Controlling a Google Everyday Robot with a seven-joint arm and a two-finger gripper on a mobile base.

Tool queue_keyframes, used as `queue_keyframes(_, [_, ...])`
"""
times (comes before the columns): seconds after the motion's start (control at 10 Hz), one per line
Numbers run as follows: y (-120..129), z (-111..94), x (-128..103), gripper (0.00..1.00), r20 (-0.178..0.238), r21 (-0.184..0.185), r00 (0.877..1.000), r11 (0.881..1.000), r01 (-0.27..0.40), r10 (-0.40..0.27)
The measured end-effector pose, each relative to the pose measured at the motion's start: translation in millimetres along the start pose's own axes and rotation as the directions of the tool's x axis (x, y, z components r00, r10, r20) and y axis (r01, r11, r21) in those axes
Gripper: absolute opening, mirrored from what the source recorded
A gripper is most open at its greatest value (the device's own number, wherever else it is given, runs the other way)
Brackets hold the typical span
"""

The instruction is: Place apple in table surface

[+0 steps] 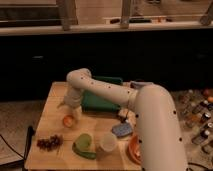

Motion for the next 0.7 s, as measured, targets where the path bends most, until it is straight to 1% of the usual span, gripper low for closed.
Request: queue_keyframes(0.7, [-2.6,-4.2,0.7,0.8,-0.005,0.0,1.0,1.0,0.004,-0.004])
